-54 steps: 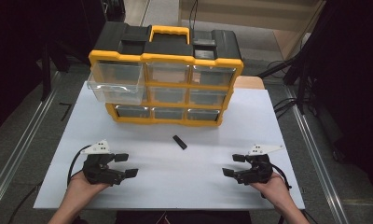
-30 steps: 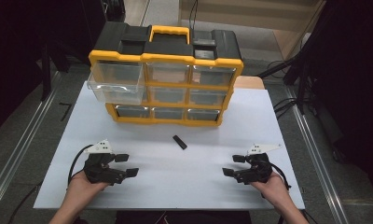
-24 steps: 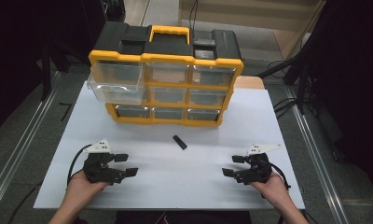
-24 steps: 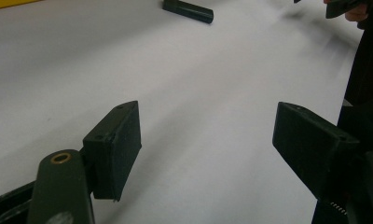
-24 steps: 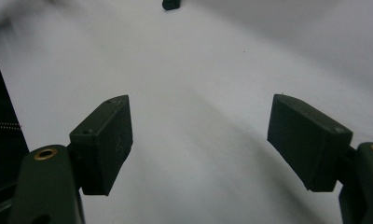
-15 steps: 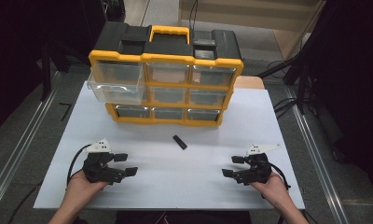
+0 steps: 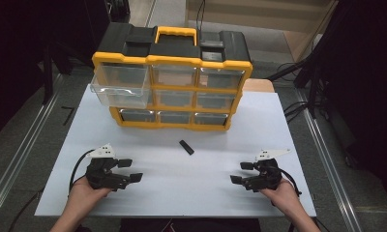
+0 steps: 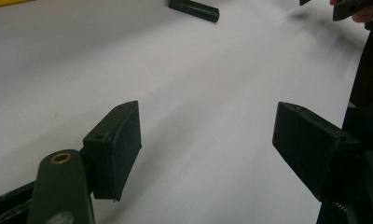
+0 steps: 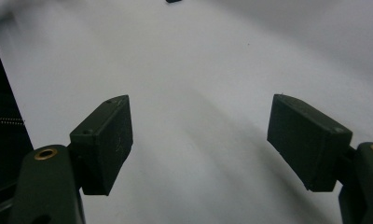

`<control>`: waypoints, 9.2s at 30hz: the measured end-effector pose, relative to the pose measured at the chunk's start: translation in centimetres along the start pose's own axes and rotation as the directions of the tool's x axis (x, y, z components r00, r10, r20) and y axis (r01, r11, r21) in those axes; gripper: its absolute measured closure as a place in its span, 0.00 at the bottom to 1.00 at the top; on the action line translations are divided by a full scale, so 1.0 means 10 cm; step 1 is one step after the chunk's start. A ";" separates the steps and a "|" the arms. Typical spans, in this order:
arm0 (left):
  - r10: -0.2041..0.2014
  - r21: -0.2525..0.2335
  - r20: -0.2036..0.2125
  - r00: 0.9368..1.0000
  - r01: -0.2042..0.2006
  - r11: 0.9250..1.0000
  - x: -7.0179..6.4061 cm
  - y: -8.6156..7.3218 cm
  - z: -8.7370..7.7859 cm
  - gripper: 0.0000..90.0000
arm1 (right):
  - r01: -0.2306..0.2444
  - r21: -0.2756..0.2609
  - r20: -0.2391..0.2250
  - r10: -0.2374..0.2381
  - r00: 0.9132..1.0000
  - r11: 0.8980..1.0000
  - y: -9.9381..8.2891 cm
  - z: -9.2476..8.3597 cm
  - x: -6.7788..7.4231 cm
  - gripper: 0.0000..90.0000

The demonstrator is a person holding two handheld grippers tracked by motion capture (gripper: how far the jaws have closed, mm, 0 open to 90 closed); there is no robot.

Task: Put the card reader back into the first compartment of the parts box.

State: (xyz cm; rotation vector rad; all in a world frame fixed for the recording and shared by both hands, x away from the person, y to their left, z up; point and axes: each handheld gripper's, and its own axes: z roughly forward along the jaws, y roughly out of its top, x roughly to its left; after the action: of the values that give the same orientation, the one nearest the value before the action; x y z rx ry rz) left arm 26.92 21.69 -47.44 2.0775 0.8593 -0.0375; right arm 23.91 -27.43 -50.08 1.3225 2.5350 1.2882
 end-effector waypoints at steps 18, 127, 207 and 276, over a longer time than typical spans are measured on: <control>-0.005 -0.003 0.003 1.000 0.005 1.000 0.00 0.00 0.00 0.28 | 0.055 -0.041 0.022 -0.054 0.998 0.998 0.42 0.00 0.21 0.23; 0.015 0.008 -0.001 1.000 -0.015 1.000 -0.01 -0.01 0.01 0.28 | 0.098 0.138 0.152 -0.119 0.981 0.986 1.18 1.44 0.42 0.78; 0.010 -0.002 -0.005 1.000 -0.010 1.000 0.01 -0.01 0.00 0.28 | 0.406 0.201 -0.375 -0.312 0.873 0.892 2.05 0.54 0.66 0.79; 0.012 0.007 0.009 1.000 -0.012 1.000 0.01 -0.01 0.01 0.28 | 0.472 0.098 -0.335 -0.418 0.844 0.876 3.31 -0.27 1.12 0.79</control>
State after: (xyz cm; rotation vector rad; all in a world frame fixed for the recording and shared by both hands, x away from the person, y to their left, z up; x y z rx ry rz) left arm 26.98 21.70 -47.62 2.0872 0.8425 -0.0434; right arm 38.26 -11.35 -22.40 0.4986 2.9736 1.2612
